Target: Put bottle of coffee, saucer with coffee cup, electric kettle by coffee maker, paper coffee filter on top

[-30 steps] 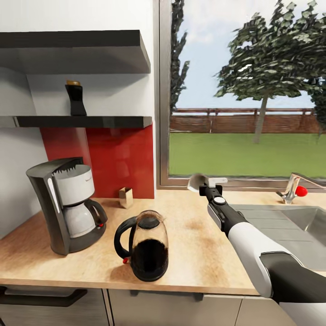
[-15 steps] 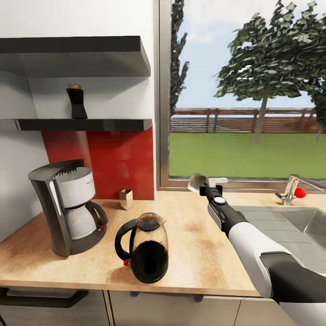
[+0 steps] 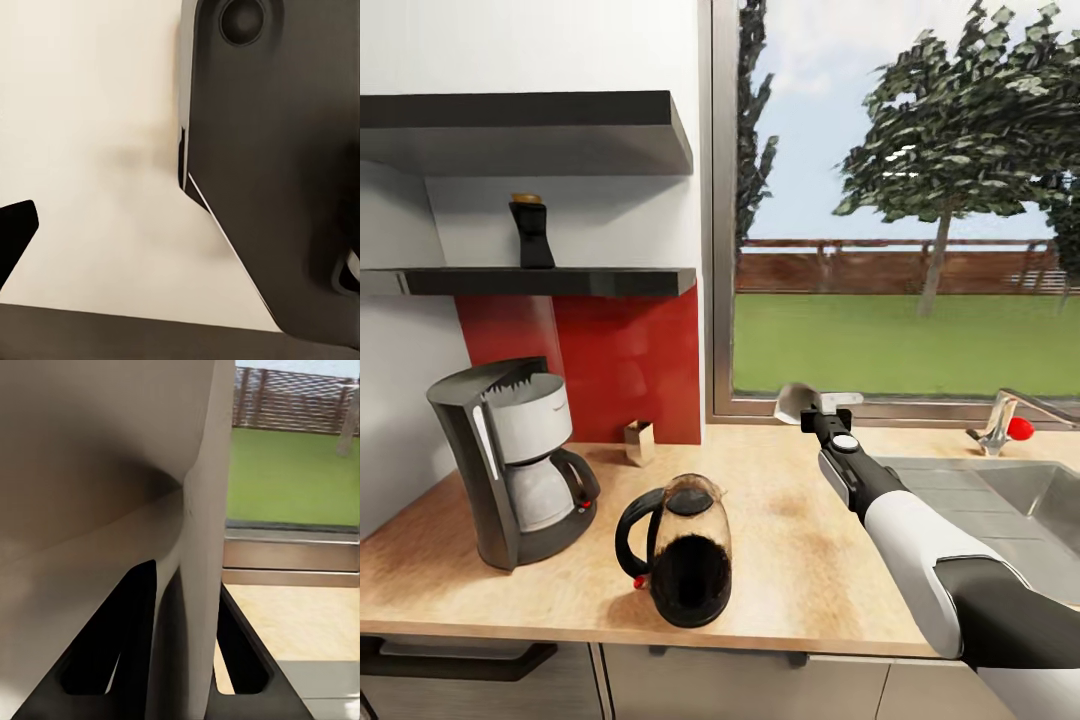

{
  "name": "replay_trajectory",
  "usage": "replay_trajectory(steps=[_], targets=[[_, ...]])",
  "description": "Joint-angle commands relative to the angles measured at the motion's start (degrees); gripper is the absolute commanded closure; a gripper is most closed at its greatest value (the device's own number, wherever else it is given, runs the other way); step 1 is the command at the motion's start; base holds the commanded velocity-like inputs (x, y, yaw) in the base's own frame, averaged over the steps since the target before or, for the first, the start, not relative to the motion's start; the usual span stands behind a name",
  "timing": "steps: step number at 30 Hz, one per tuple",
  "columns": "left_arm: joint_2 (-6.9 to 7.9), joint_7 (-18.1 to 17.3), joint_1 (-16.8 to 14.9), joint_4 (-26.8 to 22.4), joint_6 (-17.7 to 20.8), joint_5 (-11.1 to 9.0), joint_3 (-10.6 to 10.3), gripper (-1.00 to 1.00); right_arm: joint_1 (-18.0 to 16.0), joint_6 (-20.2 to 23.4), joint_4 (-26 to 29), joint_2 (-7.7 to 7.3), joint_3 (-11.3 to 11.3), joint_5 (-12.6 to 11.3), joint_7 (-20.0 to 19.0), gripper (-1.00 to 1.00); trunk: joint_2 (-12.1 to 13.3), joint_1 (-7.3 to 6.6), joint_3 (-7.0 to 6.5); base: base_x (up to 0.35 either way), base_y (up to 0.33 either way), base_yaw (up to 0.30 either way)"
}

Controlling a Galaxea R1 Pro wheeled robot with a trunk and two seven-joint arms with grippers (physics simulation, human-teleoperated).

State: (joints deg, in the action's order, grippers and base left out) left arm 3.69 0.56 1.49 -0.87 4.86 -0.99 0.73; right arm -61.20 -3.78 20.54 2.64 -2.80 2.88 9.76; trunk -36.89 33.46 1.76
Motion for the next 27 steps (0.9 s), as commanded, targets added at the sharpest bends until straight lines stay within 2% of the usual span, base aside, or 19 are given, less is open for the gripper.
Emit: replay_trajectory(steps=[1,27], targets=[[0.0,0.1,0.0,-0.1,0.2,-0.1,0.1,-1.0,-0.1,-0.1,-0.1,-0.01,-0.3,0.2,0.3,1.0,0.3,-0.21,-0.09,0.0,0.0,0.0],[-0.08,0.1,0.0,-0.1,0.2,-0.1,0.1,-1.0,-0.1,-0.1,-0.1,-0.01,-0.3,0.2,0.3,1.0,10.8,-5.92,-4.76,0.0,0.0,0.0]])
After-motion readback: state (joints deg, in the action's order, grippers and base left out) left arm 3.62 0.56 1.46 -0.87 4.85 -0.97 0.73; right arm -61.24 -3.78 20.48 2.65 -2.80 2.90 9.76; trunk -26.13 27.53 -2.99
